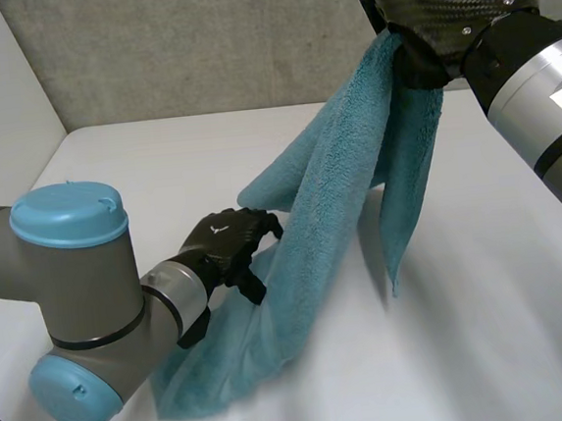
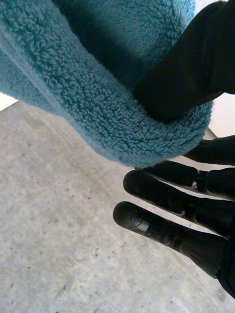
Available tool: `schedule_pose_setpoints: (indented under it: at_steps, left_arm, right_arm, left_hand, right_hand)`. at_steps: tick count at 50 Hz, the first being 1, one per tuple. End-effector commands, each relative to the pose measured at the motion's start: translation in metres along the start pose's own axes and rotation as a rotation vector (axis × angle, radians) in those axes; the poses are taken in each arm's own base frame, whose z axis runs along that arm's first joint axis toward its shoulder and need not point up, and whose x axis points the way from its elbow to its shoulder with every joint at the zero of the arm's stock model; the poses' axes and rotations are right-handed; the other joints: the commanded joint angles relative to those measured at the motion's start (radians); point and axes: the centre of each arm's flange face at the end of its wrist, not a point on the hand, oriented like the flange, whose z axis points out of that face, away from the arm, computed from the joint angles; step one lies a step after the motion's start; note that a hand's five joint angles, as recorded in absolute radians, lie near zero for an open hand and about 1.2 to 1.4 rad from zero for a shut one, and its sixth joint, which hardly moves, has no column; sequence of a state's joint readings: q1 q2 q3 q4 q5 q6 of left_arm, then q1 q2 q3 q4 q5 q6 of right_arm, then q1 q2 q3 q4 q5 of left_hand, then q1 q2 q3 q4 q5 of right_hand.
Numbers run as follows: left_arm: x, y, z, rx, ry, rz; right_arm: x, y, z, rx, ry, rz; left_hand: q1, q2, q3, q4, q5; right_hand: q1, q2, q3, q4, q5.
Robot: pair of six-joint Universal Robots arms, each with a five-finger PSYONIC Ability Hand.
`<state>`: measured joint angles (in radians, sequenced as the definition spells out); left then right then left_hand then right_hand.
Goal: Fold the laundry
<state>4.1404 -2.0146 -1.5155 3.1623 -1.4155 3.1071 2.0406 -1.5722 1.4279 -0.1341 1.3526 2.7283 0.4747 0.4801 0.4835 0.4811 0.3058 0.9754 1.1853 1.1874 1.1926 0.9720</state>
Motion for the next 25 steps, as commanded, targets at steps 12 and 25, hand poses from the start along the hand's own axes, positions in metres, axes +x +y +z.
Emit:
schedule_pose_setpoints:
  at_steps: [12,25]
  left_arm:
    - [0.037,0.026,0.015,-0.089,0.289,-0.144]
    - [0.015,0.01,0.025,-0.035,0.174,-0.255]
  right_arm:
    - [-0.004,-0.007,-0.006,0.01,-0.014,-0.006]
    - [-0.007,0.016,0.0,-0.052,-0.025,-0.017]
  left_hand:
    - [0.012,0.006,0.003,0.005,0.006]
    - [0.922,0.916,0.913,0.915,0.916]
  right_hand:
    - [0.421,0.211,0.209,0.204,0.25]
    - [0.421,0.211,0.209,0.204,0.25]
